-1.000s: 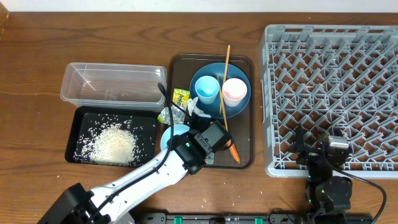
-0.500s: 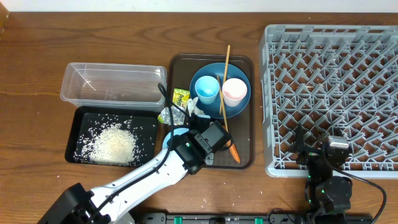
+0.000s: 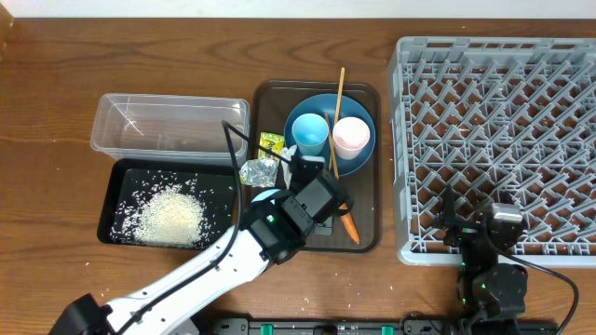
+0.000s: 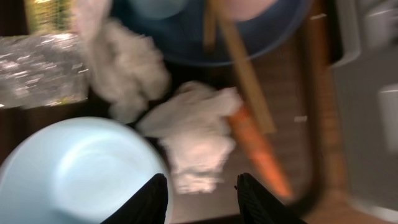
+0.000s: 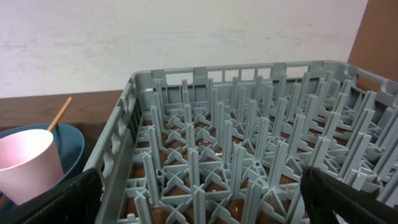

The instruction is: Sort waste into correct bins and load items into the dishwasher rack

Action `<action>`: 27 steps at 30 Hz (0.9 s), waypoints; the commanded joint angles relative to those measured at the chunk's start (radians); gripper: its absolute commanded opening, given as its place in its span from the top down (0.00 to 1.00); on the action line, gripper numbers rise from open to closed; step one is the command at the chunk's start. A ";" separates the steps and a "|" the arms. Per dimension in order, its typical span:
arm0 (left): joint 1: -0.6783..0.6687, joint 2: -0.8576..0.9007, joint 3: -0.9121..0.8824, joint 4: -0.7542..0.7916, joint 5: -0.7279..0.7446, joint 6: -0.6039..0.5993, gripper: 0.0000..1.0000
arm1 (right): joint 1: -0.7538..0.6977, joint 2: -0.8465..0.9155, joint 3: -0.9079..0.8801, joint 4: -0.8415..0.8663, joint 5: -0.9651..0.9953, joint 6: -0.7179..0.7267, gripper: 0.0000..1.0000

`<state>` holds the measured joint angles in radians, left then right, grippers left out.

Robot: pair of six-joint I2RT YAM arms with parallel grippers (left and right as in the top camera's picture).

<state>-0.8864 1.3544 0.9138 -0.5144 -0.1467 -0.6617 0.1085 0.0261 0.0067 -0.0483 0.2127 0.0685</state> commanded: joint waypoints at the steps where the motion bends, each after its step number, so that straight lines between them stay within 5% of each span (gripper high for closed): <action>1: -0.001 -0.006 0.023 0.021 0.109 -0.019 0.61 | 0.013 -0.001 -0.001 -0.005 0.000 0.005 0.01; 5: -0.002 0.000 0.021 0.024 0.117 -0.063 0.62 | 0.013 -0.001 -0.001 -0.005 0.000 0.005 0.01; 11: -0.003 0.031 0.016 0.015 0.171 -0.062 0.87 | 0.013 -0.001 -0.001 -0.005 0.000 0.005 0.01; 27: -0.035 0.224 0.015 0.150 0.156 -0.061 0.91 | 0.013 -0.001 -0.001 -0.005 0.000 0.005 0.01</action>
<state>-0.9218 1.5562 0.9184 -0.3725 0.0597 -0.7151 0.1085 0.0261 0.0067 -0.0483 0.2131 0.0685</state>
